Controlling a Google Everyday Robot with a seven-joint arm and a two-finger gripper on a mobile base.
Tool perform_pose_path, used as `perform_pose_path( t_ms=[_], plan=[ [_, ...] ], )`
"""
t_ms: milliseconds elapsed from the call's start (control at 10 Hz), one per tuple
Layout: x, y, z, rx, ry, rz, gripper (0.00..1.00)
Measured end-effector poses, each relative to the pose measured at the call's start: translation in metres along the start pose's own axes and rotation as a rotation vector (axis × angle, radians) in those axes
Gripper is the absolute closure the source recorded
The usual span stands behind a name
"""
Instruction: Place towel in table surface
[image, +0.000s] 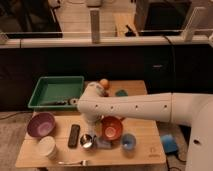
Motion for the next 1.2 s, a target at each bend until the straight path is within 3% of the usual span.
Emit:
perform_pose_path(
  t_ms=[300,600,700,1200],
  plan=[
    [-0.001,0.013,0.009,0.008,-0.029,0.053,0.20],
    [-0.004,0.017,0.027,-0.001,-0.018,0.049,0.20],
    [-0.002,0.020,0.039,-0.001,-0.012,0.045,0.20],
    [-0.009,0.018,0.062,0.029,-0.006,-0.039,0.20]
  ],
)
